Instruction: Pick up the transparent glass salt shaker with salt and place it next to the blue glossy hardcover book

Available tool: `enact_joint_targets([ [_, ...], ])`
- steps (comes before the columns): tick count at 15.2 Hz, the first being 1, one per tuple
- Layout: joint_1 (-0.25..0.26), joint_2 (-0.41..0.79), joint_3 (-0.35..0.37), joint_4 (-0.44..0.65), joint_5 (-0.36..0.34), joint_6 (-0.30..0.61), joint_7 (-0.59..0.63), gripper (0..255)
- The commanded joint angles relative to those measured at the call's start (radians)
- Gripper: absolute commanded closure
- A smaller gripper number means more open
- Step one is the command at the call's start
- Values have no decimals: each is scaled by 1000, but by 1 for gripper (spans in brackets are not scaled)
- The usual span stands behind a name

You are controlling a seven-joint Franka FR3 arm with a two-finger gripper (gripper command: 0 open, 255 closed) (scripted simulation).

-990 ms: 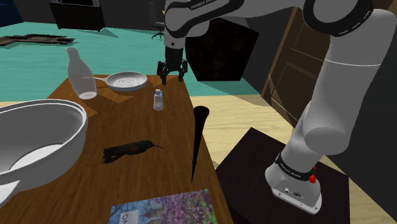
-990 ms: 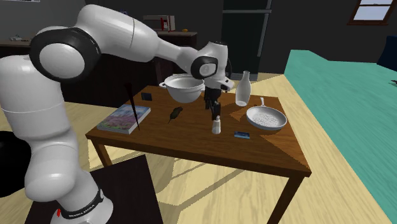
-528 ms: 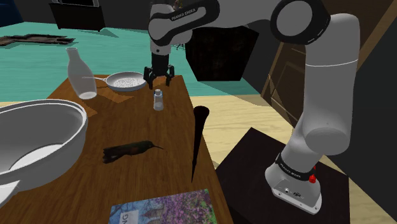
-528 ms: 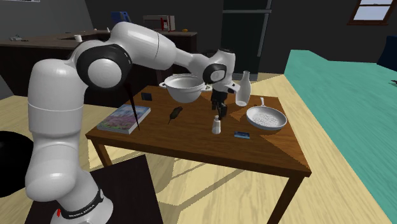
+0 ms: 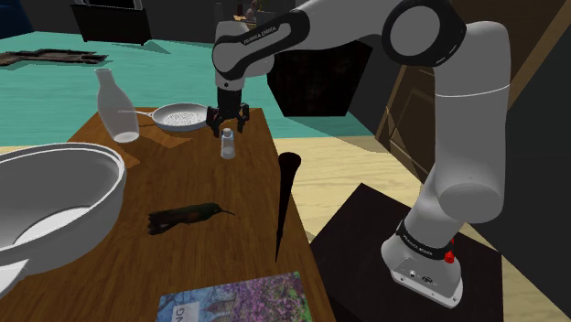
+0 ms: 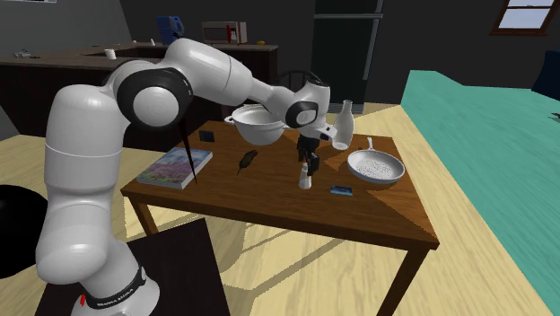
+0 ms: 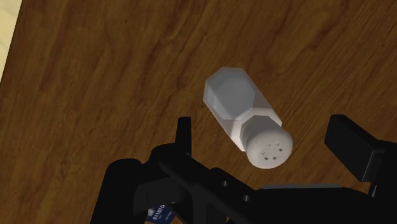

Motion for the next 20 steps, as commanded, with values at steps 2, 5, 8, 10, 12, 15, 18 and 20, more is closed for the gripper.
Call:
enact_joint_targets([
  [2,0,1,0,-1,0,2,0,0],
  [5,0,1,0,-1,0,2,0,0],
  [8,0,1,0,-1,0,2,0,255],
  [10,0,0,0,-1,0,2,0,255],
  [12,0,1,0,-1,0,2,0,255],
  [15,0,1,0,-1,0,2,0,255],
  [18,0,-14,0,18,-1,-32,3,255],
  [20,0,-23,0,32,-2,-55,6,255],
])
